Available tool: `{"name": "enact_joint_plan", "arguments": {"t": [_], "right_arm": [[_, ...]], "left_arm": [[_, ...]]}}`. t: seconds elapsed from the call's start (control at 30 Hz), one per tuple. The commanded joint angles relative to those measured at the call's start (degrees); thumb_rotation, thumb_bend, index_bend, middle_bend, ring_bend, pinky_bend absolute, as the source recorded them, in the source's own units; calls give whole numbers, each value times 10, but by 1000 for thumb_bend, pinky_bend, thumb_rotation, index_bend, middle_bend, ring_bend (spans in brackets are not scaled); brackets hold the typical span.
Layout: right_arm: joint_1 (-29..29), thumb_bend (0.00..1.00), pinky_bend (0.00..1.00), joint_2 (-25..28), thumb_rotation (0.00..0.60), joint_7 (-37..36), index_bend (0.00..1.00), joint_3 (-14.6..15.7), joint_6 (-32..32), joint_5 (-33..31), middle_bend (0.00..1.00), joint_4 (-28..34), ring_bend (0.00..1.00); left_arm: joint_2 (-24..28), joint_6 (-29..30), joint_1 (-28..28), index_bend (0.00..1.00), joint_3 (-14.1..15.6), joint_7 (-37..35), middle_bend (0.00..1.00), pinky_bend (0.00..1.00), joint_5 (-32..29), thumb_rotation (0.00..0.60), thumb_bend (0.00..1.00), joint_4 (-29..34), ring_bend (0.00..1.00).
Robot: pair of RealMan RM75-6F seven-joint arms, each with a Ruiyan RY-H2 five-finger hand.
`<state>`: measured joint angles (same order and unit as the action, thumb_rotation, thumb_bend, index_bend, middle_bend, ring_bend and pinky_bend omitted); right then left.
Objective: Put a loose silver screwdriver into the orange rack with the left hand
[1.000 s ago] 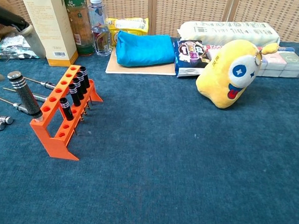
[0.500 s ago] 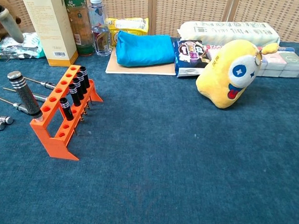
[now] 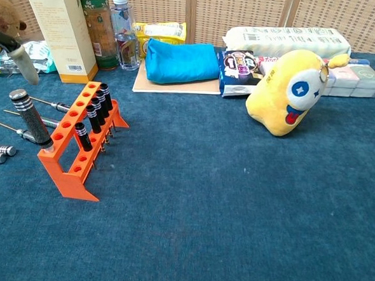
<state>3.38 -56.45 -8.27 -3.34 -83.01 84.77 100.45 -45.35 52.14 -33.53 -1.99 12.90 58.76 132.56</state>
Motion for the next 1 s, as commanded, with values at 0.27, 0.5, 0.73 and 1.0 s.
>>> {"name": "enact_joint_plan", "arguments": {"t": [0.27, 0.5, 0.73, 1.0], "right_arm": [[0, 18, 0, 2, 600, -5, 90, 0, -1, 1, 0, 0, 0], [0, 18, 0, 4, 600, -9, 90, -2, 0, -1, 0, 0, 0], [0, 18, 0, 4, 600, -10, 90, -2, -1, 0, 0, 1, 0], [0, 19, 0, 4, 600, -10, 90, -1, -1, 0, 0, 1, 0]], "left_arm": [[-11, 0, -25, 280, 10, 52, 1000, 1000, -45, 600, 369, 19, 1000], [-19, -3, -39, 279, 13, 69, 1000, 1000, -63, 600, 369, 24, 1000], [-18, -13, -44, 280, 12, 57, 1000, 1000, -55, 600, 368, 24, 1000], [-24, -5, -46, 280, 15, 59, 1000, 1000, -57, 600, 368, 24, 1000]]}}
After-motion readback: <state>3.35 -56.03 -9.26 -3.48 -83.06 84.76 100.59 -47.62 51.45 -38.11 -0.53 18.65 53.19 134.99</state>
